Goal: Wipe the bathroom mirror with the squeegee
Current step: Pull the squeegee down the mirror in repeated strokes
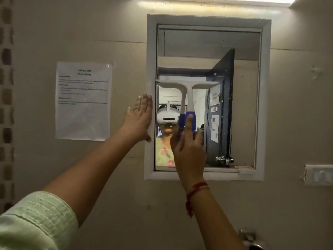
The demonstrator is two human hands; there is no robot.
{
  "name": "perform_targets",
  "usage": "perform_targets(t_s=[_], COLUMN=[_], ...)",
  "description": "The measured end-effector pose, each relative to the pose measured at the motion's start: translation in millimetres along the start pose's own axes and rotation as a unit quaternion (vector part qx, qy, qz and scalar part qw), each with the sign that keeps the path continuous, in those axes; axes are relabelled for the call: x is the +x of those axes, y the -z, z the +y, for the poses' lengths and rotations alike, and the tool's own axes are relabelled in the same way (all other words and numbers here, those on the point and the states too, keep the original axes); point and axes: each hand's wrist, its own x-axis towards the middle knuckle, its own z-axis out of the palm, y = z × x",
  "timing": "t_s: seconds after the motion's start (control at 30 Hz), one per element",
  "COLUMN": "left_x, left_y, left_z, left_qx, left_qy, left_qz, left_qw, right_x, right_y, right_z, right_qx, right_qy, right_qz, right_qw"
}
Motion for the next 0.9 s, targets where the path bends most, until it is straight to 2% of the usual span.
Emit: perform_targets(t_s=[0.1, 0.37, 0.63, 0.9], left_x=[0.6, 3.0, 0.7, -0.6], left_y=[1.0, -3.9, -3.2, -1.1], left_z=[0.8, -5.0, -4.6, -3.9], left_qx=[0.001, 0.000, -0.027, -0.019], left_qy=[-0.004, -0.018, -0.023, -0.021], left_qz=[0.003, 0.005, 0.004, 0.000], left_qw=[1.000, 1.000, 0.999, 1.000], right_x=[-9.0, 42.2, -27.5, 23.9], right_y=[2.1, 1.8, 0.0, 0.2], right_z=[-3.2, -16.6, -6.6, -11.4], right_qx=[0.005, -0.025, -0.011, -0.025], right_qy=[-0.010, -0.002, -0.016, 0.000], right_qz=[0.000, 0.038, 0.007, 0.028], right_qw=[1.000, 0.999, 1.000, 0.999])
